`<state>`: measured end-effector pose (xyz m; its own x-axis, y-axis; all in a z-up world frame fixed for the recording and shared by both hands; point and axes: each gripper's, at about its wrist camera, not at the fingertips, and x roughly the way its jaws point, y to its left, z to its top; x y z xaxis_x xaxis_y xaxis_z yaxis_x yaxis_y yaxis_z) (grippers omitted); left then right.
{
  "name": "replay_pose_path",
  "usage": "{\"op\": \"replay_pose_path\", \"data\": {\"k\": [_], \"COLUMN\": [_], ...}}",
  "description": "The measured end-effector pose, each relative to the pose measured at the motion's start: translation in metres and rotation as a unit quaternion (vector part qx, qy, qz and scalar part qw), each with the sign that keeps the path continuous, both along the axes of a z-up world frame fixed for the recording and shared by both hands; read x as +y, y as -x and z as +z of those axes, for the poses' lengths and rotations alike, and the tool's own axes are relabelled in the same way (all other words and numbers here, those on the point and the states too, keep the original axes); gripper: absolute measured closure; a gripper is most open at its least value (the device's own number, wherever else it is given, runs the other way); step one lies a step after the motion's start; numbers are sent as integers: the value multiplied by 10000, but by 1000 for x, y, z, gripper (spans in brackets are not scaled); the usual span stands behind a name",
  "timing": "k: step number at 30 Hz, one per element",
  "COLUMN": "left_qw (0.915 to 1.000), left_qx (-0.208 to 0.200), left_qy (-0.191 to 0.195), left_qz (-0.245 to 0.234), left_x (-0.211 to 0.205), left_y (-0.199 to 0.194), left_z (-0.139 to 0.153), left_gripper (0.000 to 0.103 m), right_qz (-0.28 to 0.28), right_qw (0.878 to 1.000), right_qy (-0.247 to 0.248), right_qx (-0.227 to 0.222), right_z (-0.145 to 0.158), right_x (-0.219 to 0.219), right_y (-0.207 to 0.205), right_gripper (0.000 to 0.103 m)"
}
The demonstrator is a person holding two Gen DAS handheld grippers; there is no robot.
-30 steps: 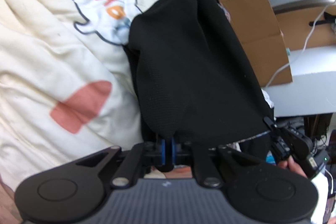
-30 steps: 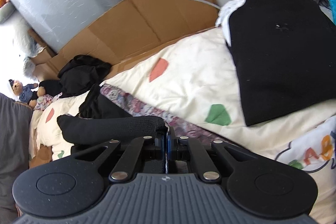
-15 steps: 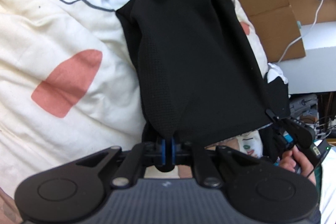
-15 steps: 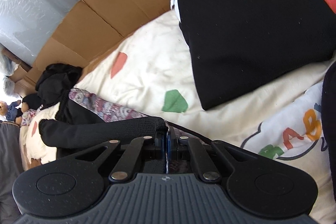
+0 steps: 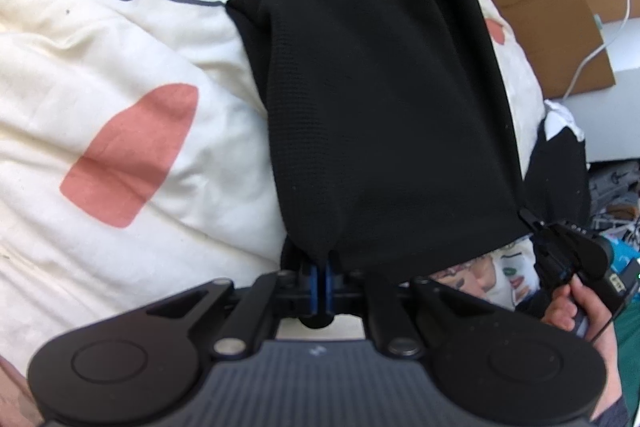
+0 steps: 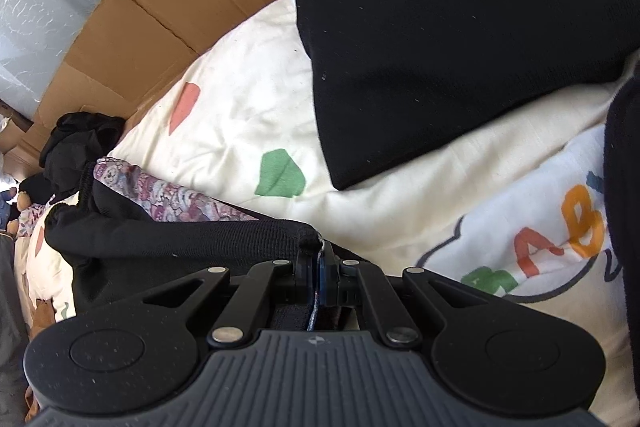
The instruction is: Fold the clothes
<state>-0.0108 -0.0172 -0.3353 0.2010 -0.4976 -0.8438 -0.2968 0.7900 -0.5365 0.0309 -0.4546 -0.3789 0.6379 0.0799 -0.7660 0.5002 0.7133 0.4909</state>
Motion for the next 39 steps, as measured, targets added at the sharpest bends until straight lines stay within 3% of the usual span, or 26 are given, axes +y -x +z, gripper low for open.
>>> {"op": "replay_pose_path", "data": {"k": [12, 13, 15, 17, 18, 22, 25, 28, 34, 36, 39], "left_qw": [9994, 9994, 9995, 9996, 9996, 9994, 9994, 9980, 9989, 9984, 9943], "left_qx": [82, 144, 288, 273, 255, 254, 221, 372, 64, -102, -524], "left_qy": [-238, -211, -89, -76, -113, -214, -275, -501, -454, -561, -914], "left_qz": [-247, -216, -15, 0, -21, -15, 39, 132, 101, 42, -157], "left_x": [-18, -19, -15, -19, -20, -25, -26, -26, -28, -30, -35], "left_y": [-9, -16, -17, -21, -21, -22, -23, -29, -58, -71, -97], "left_z": [-9, -14, -15, -21, -19, -12, -6, 2, 33, 49, 81], "left_gripper": [96, 88, 86, 84, 80, 64, 62, 62, 61, 61, 61], "right_qz": [87, 99, 121, 139, 123, 0, 93, 404, 1416, 1655, 2241], "right_qw": [9997, 9997, 9996, 9991, 9987, 9987, 9982, 9959, 9840, 9791, 9618], "right_qy": [149, 160, 185, 350, 449, 470, 540, 729, 993, 1127, 1540], "right_qx": [154, 169, 199, 212, 211, 208, 236, 351, 421, 353, 303], "right_z": [-1, 1, 5, 13, 17, 30, 38, 45, 66, 79, 104], "right_x": [2, 3, 3, 2, 2, -5, -3, 6, 26, 32, 46], "right_y": [4, 4, 3, 3, 4, 8, 8, 2, -12, -16, -30], "right_gripper": [99, 96, 89, 65, 60, 58, 58, 58, 58, 58, 58]}}
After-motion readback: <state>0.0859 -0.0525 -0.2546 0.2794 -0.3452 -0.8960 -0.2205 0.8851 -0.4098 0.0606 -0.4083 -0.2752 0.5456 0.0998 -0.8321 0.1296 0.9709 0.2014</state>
